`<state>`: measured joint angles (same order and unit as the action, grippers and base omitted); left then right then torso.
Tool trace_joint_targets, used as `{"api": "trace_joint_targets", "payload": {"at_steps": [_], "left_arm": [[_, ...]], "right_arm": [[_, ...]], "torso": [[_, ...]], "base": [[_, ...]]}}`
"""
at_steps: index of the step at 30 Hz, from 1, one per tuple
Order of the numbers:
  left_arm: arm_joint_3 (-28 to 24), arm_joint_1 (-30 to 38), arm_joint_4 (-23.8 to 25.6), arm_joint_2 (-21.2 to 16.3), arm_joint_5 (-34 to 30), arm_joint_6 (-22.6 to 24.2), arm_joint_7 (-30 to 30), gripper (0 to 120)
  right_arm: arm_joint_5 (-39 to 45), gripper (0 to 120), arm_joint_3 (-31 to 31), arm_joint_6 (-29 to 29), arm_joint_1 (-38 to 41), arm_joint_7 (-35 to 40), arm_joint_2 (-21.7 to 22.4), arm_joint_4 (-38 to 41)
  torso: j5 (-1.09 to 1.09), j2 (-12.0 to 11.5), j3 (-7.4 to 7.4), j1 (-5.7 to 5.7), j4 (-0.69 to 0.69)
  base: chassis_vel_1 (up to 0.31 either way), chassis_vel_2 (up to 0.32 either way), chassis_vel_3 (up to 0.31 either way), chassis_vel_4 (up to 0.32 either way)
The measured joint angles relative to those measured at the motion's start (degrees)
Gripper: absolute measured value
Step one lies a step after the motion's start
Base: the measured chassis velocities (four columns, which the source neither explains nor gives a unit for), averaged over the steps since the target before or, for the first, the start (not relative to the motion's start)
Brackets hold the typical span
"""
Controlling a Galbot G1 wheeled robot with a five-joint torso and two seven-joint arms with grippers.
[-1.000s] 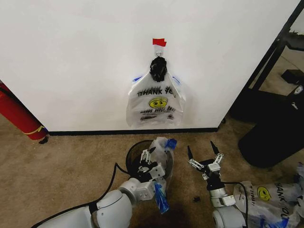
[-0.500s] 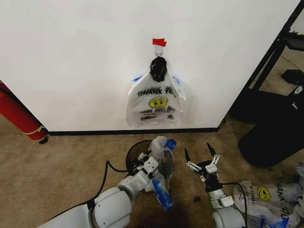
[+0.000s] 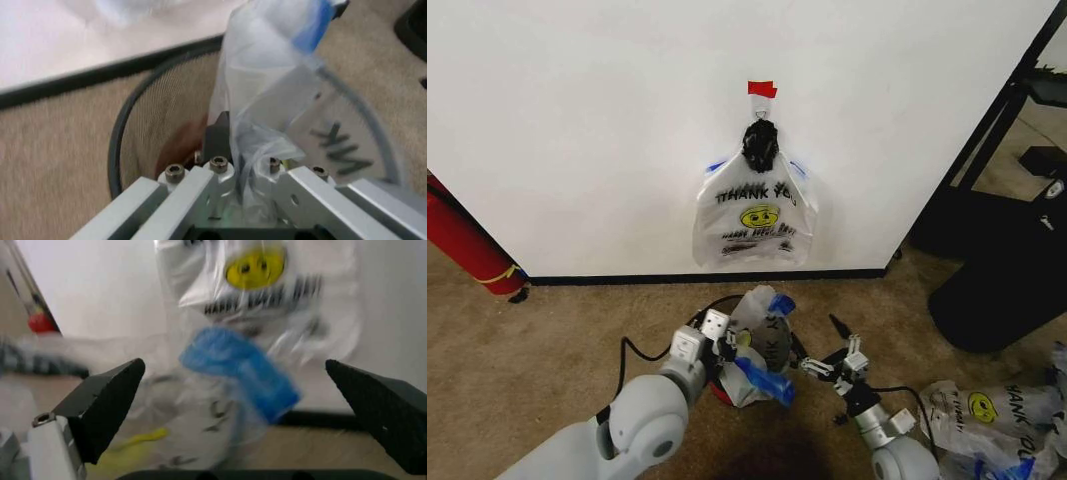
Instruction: Pick up the garbage bag from the wall and place it over the trash bin.
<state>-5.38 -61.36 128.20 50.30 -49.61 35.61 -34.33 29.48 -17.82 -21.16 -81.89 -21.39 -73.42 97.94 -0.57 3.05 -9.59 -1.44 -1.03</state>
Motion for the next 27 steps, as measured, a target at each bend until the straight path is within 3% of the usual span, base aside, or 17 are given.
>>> {"api": "trace_joint_targets", "payload": {"at_steps": [2,4,12,20,25,27], "left_arm": [[1.6,-2.6,-0.4,0.1,-0.2,0.0,0.6,0],[1.8,-3.2,-0.5,0.1,-0.2,0.0,0.8,0],[4.5,-8.9,-1.7,0.5,3.6,-1.4,2.8,0],[4.8,-9.7,-2.2,0.5,5.8,-2.3,3.3,0],[4.7,-9.4,-2.5,0.7,6.0,-2.5,3.4,0],[4.7,-9.4,-2.5,0.7,6.1,-2.5,3.4,0]], "right_arm": [[3.0,100,2.7,4.5,0.7,3.9,0.1,0.5],[3.5,100,3.2,5.2,0.8,4.6,0.1,0.7],[12.1,100,8.8,21.4,5.1,19.2,2.4,4.6],[15.6,100,8.8,33.6,9.3,20.6,4.7,6.5],[17.6,100,7.6,46.4,12.9,21.3,6.1,7.5],[18.4,100,7.5,47.8,13.5,21.8,6.1,7.5]], "torso": [[0.00,0.0,0.00,0.00,0.00],[0.00,0.0,0.00,0.00,0.00],[0.00,0.0,0.00,0.00,0.00],[0.00,0.0,0.00,0.00,-0.01],[0.00,0.0,0.00,0.00,-0.01],[0.00,0.0,0.00,0.00,-0.01]], "base": [[0.000,0.000,0.000,0.000],[0.000,0.000,0.000,0.000],[0.000,0.000,0.000,0.000],[0.000,0.000,0.000,0.000],[0.000,0.000,0.000,0.000],[0.000,0.000,0.000,0.000]]}}
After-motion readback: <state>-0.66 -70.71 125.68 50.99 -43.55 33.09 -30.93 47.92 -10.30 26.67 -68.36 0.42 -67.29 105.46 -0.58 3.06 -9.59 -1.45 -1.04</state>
